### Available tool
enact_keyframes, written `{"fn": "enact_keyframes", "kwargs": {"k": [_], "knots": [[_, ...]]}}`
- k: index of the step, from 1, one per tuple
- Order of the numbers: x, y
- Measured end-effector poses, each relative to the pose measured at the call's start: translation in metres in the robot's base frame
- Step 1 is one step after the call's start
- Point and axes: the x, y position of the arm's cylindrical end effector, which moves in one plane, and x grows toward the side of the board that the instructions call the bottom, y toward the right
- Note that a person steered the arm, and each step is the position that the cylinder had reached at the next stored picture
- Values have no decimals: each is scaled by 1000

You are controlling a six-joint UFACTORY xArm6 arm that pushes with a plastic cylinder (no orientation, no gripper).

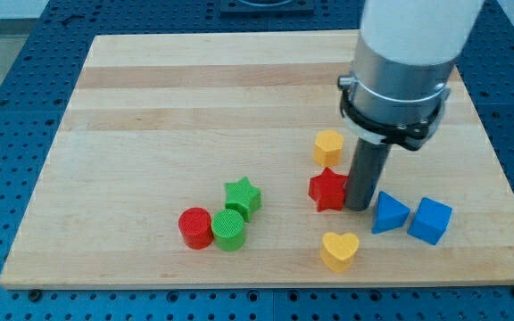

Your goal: Slide the red star above to the green star

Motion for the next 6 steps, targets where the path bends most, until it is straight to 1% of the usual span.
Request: {"fn": "enact_keyframes", "kwargs": {"k": [1, 3, 6], "knots": [[-15, -27], [-45, -60], [-51, -142]]}}
